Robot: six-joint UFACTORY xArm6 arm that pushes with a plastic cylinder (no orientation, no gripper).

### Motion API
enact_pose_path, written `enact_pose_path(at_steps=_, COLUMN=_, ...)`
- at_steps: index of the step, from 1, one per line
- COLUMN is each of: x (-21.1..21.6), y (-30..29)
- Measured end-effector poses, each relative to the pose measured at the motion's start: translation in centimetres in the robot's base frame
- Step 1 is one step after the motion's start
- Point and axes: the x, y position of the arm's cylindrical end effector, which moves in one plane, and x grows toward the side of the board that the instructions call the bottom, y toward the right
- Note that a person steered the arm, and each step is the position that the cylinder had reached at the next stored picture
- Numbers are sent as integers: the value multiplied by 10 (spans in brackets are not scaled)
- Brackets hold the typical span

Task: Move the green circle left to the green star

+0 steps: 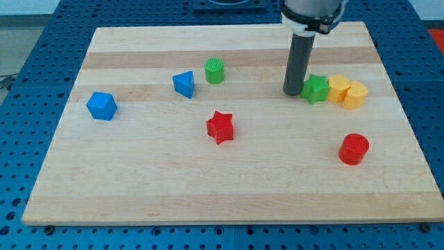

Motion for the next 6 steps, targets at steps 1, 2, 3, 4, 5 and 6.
enact_pose_path(at_steps=1, x=0, y=0)
enact_pose_path(at_steps=2, x=6, y=-11)
enact_pose_path(at_steps=3, x=10, y=-47)
enact_pose_path(at_steps=4, x=16, y=-56)
enact_pose_path(at_steps=5, x=21, y=-70)
enact_pose_path(at_steps=6, x=32, y=-110)
